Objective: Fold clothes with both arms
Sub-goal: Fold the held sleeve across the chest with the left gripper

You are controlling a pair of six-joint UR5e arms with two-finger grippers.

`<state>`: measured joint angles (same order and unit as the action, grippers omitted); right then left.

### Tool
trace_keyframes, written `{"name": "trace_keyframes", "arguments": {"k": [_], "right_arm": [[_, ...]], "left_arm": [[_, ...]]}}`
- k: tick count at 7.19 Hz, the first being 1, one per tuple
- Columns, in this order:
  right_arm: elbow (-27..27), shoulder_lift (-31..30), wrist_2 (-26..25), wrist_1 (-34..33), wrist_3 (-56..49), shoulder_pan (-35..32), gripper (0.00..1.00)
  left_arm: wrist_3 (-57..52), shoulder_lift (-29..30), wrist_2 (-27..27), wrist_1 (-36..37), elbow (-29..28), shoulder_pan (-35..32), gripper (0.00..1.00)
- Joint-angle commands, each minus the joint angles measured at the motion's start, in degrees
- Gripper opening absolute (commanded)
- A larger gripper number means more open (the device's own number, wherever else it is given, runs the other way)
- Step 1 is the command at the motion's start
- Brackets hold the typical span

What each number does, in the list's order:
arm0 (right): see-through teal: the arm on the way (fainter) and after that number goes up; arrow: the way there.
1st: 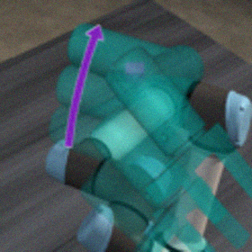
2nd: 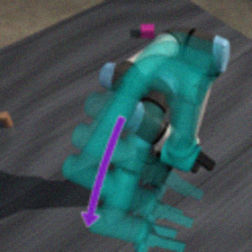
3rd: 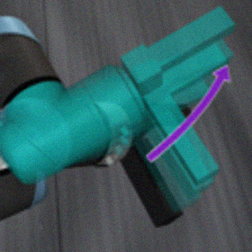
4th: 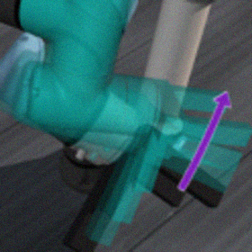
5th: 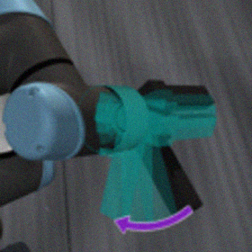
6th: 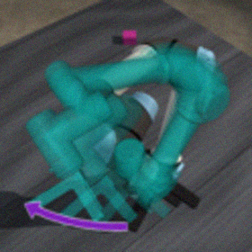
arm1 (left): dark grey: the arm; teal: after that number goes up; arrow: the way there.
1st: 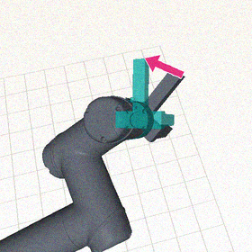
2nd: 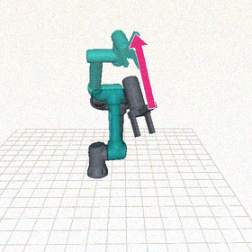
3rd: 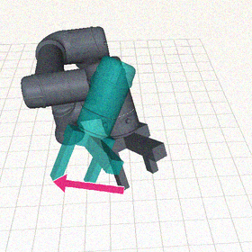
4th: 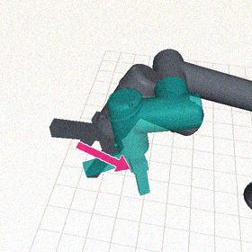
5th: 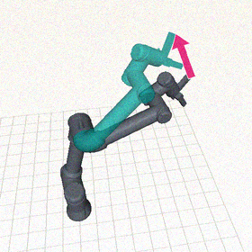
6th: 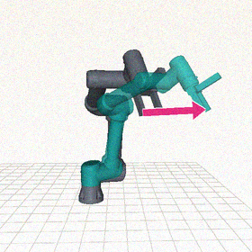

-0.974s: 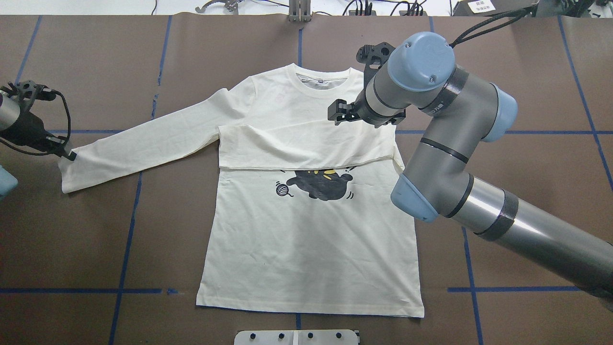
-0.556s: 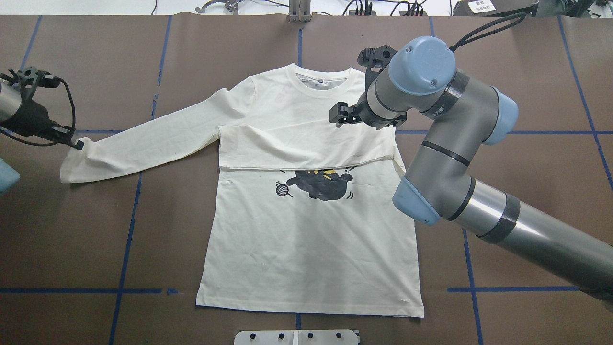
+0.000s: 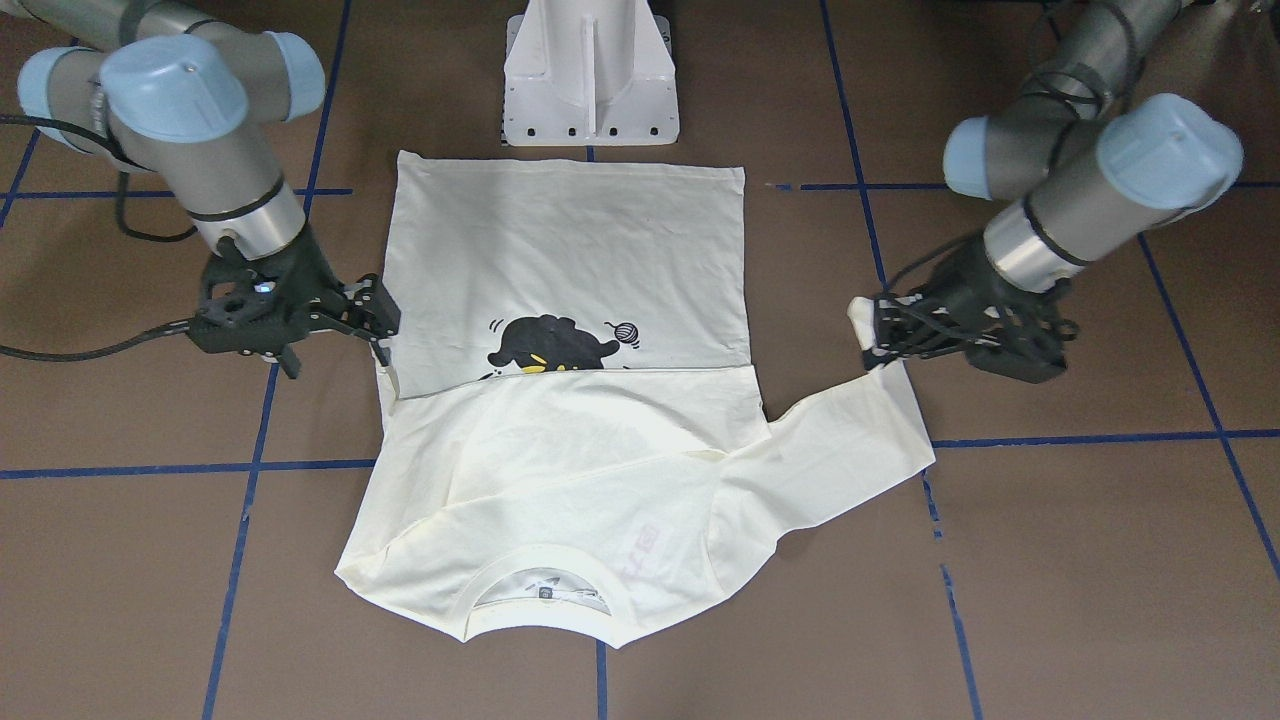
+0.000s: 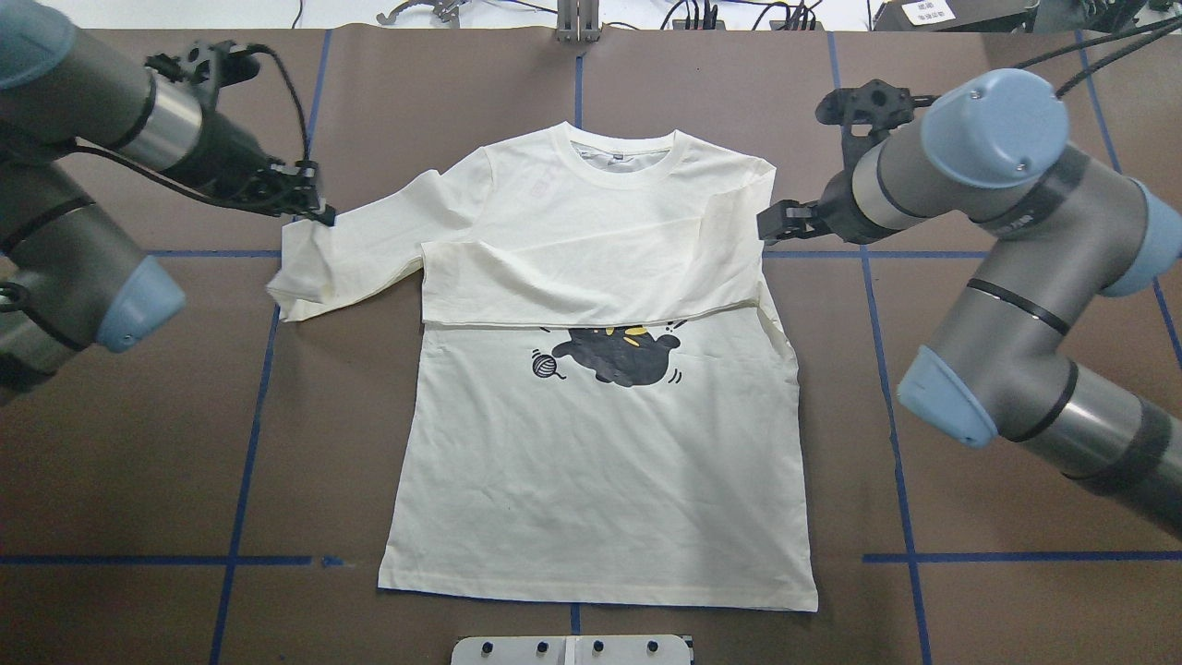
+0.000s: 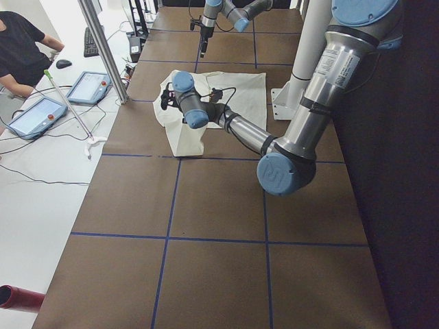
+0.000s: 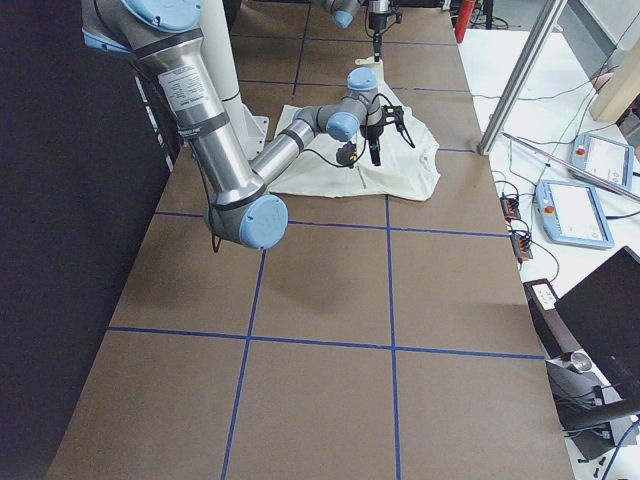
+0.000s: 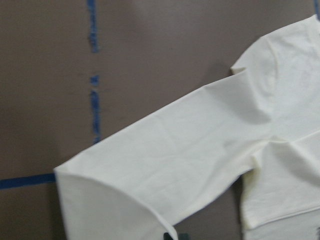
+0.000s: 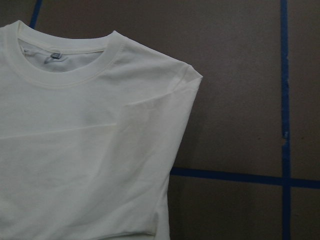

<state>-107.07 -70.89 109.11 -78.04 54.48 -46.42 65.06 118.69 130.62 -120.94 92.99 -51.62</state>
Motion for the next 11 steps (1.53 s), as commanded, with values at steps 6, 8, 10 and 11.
{"name": "trace_keyframes", "arguments": {"k": [6, 8, 10, 11], "right_arm": [[-9.8, -17.0, 7.4, 0.2, -12.2, -11.8, 1.0], [-9.2, -16.3, 7.4, 0.2, -11.9, -11.6, 1.0], [-8.9, -16.3, 7.4, 0.2, -11.7, -11.6, 1.0], [-8.2, -16.1, 7.4, 0.2, -11.6, -11.5, 1.0]], "left_arm": [[12.4, 39.3, -36.2, -6.5, -37.7, 25.7, 0.0], [12.1, 41.3, -36.1, -7.4, -39.6, 27.5, 0.0], [11.8, 41.4, -36.1, -7.4, -39.6, 28.2, 0.13], [11.9, 41.4, -36.1, -7.5, -39.6, 28.1, 0.68]]}}
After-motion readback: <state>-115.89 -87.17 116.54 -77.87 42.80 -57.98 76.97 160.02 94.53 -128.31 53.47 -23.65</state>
